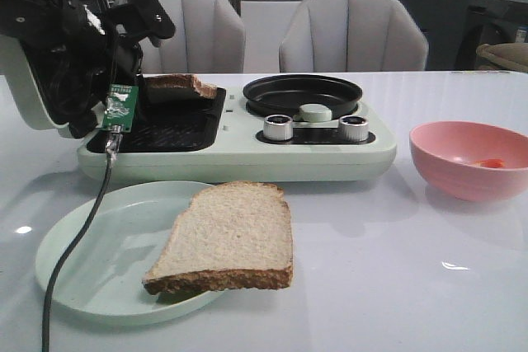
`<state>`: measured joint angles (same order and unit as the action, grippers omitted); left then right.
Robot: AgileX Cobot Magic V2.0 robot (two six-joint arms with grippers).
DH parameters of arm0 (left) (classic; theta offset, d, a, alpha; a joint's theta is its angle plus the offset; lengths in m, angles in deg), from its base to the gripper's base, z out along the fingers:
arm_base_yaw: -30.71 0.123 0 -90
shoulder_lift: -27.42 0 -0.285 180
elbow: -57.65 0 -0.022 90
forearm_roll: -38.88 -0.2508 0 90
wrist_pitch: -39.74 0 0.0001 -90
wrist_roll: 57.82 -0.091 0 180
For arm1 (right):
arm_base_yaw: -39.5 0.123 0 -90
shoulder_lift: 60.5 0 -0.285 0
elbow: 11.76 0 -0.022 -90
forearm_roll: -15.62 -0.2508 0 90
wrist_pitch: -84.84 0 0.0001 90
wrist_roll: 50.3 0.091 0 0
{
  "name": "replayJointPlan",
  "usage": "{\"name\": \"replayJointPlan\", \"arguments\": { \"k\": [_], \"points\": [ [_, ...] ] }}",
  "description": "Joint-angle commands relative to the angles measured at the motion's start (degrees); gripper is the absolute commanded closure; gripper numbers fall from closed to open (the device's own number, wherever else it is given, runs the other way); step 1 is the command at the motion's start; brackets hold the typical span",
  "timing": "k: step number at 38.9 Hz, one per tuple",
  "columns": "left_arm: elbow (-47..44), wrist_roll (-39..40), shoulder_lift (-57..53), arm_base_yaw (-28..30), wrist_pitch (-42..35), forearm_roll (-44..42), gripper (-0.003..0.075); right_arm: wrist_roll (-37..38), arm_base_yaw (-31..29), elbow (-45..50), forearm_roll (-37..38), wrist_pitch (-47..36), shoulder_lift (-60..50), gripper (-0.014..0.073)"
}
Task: Make breakfast with bread and shrimp
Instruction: 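Lower the bread onto the sandwich plate, open the left gripper, withdraw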
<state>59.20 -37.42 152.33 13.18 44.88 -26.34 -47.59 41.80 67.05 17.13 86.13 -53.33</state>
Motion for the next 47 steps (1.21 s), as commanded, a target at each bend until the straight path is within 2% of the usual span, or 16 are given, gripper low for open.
{"name": "replayJointPlan", "arguments": {
  "k": [1, 13, 29, 34, 42, 45, 47],
  "points": [
    [2.2, 2.2, -2.8, 0.1, -1.3, 2.6, 0.0609, -0.1, -0.3, -0.3, 0.6, -4.5, -1.1, 0.0441],
    [3.1, 2.3, -3.2, 0.1, -0.3, 1.9, 0.0608, -0.1, -0.3, -0.3, 0.6, -4.5, -1.1, 0.0441],
    [3.3, 1.6, -1.9, -0.4, -0.4, -4.0, 0.0598, -0.1, -0.3, -0.3, 0.6, -4.5, -1.1, 0.0441],
    [3.3, 0.9, -1.9, -1.1, 0.6, -3.7, 0.0512, -0.1, -0.3, -0.3, 0.6, -4.5, -1.1, 0.0441],
    [3.3, 0.9, -2.0, -1.9, 2.9, -3.6, 0.0251, -0.1, -0.3, -0.3, 0.6, -4.5, -1.1, 0.0441],
    [3.3, 0.9, -2.6, -2.6, 4.5, -2.9, 0.0191, -0.1, -0.3, -0.3, 0.6, -4.5, -1.1, 0.0441],
    [3.3, 0.9, -3.1, -3.0, 5.4, -1.6, 0.0183, -0.1, -0.3, -0.3, 0.6, -4.5, -1.1, 0.0441]
  ]
}}
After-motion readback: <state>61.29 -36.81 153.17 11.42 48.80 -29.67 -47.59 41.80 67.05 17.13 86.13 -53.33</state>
